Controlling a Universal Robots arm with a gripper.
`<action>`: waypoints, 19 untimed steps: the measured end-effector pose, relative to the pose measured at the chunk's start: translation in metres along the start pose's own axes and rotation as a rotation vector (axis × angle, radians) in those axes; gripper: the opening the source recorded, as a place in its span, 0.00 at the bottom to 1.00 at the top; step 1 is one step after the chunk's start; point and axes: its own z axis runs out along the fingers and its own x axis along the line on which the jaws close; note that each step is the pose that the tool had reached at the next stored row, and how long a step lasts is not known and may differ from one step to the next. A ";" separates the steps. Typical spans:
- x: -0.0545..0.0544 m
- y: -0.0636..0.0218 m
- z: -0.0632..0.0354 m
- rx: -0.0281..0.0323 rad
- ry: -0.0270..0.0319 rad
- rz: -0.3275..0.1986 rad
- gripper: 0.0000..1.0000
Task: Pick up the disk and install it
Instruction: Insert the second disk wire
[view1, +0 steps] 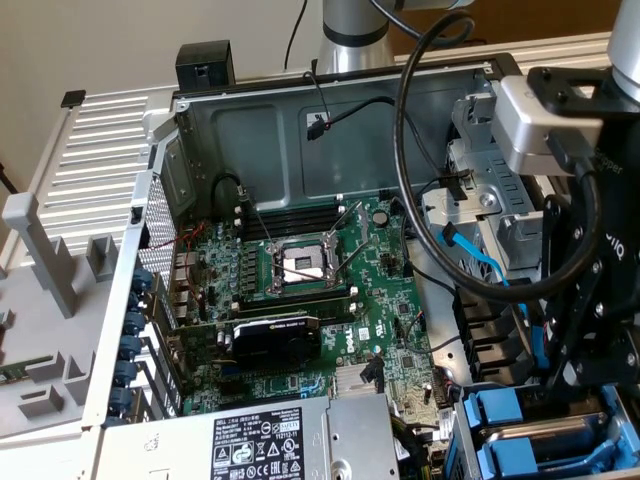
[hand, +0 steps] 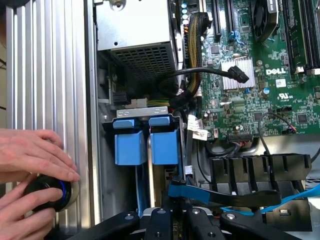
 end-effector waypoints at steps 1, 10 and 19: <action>0.000 0.0000 0.0000 0.0000 0.0000 0.000 0.17; 0.000 0.0000 -0.0009 0.0001 -0.0003 0.000 0.24; 0.002 0.0011 -0.0116 0.0001 0.0004 0.000 0.24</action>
